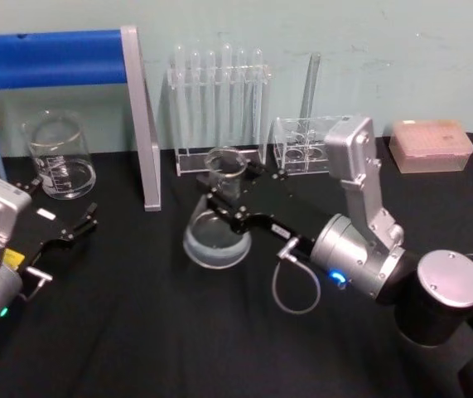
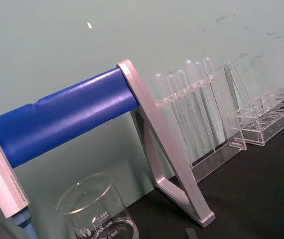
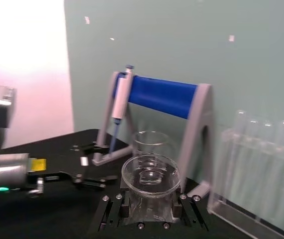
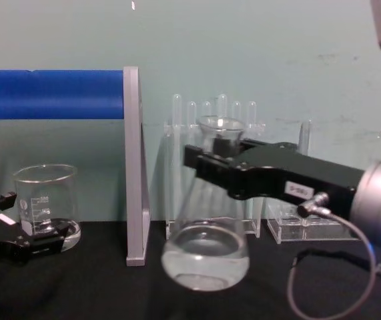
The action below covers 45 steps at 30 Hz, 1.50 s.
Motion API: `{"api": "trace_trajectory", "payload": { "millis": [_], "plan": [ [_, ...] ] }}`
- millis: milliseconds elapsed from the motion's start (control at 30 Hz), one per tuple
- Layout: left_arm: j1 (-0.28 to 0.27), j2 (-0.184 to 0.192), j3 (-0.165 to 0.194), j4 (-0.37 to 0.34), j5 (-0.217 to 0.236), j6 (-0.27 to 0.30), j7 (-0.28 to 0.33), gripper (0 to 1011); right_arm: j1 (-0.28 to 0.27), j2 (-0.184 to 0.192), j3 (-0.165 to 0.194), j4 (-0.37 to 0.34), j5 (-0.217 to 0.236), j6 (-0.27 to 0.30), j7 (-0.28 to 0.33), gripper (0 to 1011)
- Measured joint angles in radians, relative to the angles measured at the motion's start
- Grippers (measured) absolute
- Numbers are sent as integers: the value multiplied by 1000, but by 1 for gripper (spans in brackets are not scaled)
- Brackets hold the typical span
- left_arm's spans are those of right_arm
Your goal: Grasp the erlenmeyer flask with one hand, shake it three times, then place it back.
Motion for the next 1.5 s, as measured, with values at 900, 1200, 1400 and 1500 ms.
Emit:
{"api": "trace_trajectory", "payload": {
  "millis": [900, 1200, 1400, 1500],
  "plan": [
    [0, 0, 0, 0, 0, 0, 0, 1001, 6, -5, -117, -40, 47, 12, 55, 451],
    [0, 0, 0, 0, 0, 0, 0, 1001, 19, 2, -69, -10, 26, -5, -2, 450],
    [0, 0, 0, 0, 0, 0, 0, 1001, 25, 7, -15, 15, 3, -11, -53, 450],
    [0, 0, 0, 0, 0, 0, 0, 1001, 26, 8, 4, 23, -7, -12, -71, 450]
  ]
}}
